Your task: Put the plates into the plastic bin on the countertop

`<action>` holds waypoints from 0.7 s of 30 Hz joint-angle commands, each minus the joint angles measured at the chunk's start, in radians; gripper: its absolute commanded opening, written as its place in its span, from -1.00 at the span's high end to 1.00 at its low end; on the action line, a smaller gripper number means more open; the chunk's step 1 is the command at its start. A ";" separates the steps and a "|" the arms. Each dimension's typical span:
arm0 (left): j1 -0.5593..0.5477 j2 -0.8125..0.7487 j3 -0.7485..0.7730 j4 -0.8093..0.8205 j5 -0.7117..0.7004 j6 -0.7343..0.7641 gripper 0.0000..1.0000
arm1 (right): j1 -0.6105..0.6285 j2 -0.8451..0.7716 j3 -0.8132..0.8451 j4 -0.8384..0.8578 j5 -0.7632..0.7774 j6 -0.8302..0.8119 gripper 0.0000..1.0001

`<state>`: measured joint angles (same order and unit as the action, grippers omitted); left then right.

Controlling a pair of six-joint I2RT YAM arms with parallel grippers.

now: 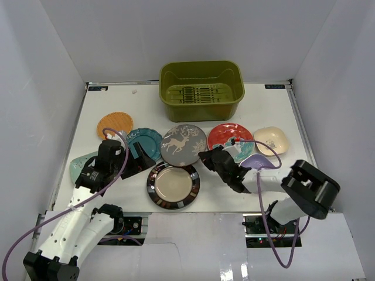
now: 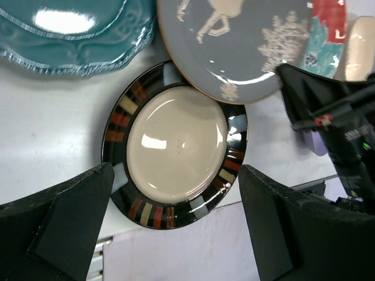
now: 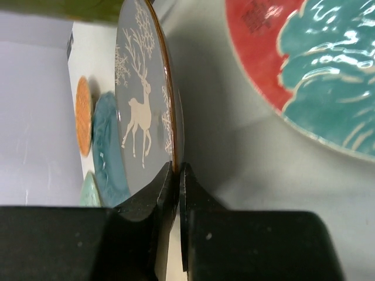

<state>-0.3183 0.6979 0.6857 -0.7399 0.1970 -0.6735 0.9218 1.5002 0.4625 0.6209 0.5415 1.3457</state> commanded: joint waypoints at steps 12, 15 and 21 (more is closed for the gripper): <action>-0.005 0.049 -0.035 -0.204 0.016 -0.144 -0.96 | 0.086 -0.515 0.214 -0.266 -0.132 -0.402 0.84; -0.005 0.072 -0.057 -0.187 0.021 -0.164 -0.96 | -0.015 -0.483 0.356 -0.277 -0.236 -0.473 0.85; -0.005 0.077 -0.089 -0.133 -0.016 -0.201 -0.96 | -0.294 -0.341 0.609 -0.274 -0.444 -0.474 0.85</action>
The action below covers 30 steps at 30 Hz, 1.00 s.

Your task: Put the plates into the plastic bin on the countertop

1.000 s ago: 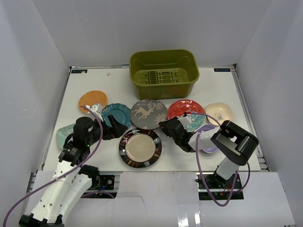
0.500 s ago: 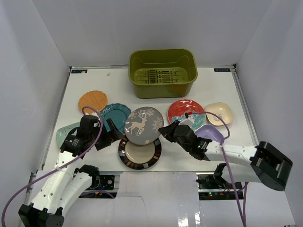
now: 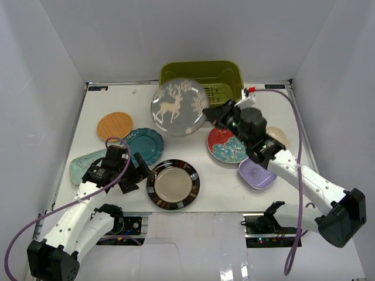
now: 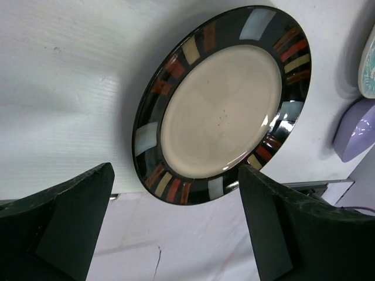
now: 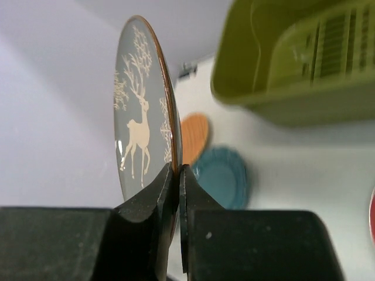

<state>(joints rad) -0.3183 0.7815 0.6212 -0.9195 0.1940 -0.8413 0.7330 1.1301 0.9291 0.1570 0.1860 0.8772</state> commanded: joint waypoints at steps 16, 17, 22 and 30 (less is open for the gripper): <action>-0.007 0.070 -0.107 0.185 -0.011 -0.064 -0.91 | -0.377 0.773 0.947 -0.100 -0.299 -0.198 0.84; -0.007 0.073 -0.109 0.189 -0.013 -0.065 -0.91 | -0.380 0.787 0.952 -0.105 -0.298 -0.207 0.84; -0.007 0.113 -0.133 0.244 -0.004 -0.071 -0.89 | -0.394 0.870 0.985 -0.152 -0.277 -0.265 0.84; -0.008 0.199 -0.172 0.333 -0.002 -0.065 -0.88 | -0.403 0.988 0.996 -0.214 -0.257 -0.313 0.84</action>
<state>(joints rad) -0.3229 0.9619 0.4614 -0.6525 0.1936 -0.9077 0.3347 2.1281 1.8427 -0.1661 -0.0528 0.5686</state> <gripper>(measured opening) 0.942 0.089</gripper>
